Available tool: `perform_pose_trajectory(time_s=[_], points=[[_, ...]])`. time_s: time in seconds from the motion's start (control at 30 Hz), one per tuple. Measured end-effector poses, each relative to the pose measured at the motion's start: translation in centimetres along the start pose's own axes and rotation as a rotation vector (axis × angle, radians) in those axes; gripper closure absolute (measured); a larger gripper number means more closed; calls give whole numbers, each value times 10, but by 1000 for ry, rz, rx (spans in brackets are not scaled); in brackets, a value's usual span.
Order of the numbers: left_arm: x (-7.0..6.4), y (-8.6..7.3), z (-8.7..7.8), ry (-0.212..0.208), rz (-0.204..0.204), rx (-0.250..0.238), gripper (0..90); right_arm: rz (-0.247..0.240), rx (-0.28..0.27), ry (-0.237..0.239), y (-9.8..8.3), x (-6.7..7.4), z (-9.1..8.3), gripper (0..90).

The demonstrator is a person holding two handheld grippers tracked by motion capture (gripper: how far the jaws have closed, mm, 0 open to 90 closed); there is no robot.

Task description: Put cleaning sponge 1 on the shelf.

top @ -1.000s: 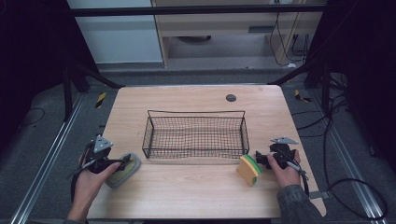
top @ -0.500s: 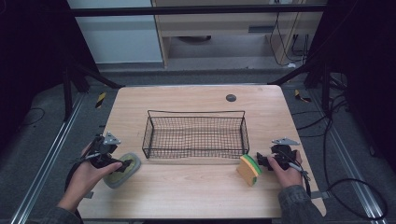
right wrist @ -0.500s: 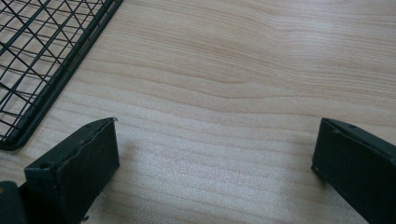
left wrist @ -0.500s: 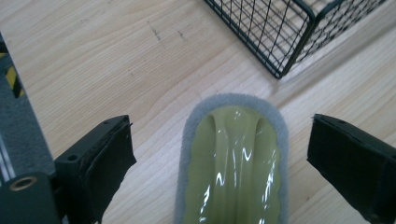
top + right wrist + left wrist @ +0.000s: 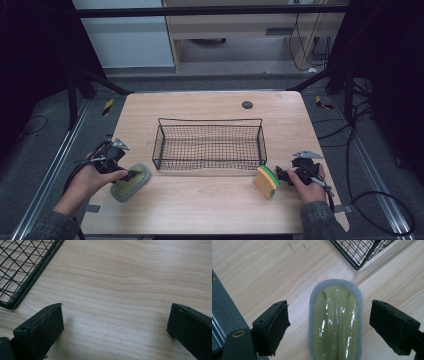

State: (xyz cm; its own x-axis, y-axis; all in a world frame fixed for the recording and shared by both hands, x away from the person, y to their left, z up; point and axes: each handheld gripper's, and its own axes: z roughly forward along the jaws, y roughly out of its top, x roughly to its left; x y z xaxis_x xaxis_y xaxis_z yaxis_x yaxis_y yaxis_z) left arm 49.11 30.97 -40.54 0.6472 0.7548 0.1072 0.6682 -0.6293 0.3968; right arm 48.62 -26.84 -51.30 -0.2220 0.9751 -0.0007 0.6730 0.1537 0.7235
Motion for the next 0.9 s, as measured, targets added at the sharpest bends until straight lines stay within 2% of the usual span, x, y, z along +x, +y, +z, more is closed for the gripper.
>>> perform_pose_trajectory(time_s=[0.1,0.2,0.3,0.5,0.67,0.9], points=[[-1,0,3,6,11,23,174,-3,-1,-1,-1,0,-1,7],[1,-2,8,-14,-10,36,210,-5,-2,-2,-3,-1,-3,7],[4,-5,13,-31,-10,71,278,0,-2,2,-4,0,-4,7],[5,-6,18,-69,-16,92,406,-5,-2,2,-4,-1,-4,7],[1,-3,22,-82,18,113,492,-4,-3,3,-4,-1,-4,7],[2,-3,25,-86,24,127,582,-6,-3,4,-5,-1,-5,7]])
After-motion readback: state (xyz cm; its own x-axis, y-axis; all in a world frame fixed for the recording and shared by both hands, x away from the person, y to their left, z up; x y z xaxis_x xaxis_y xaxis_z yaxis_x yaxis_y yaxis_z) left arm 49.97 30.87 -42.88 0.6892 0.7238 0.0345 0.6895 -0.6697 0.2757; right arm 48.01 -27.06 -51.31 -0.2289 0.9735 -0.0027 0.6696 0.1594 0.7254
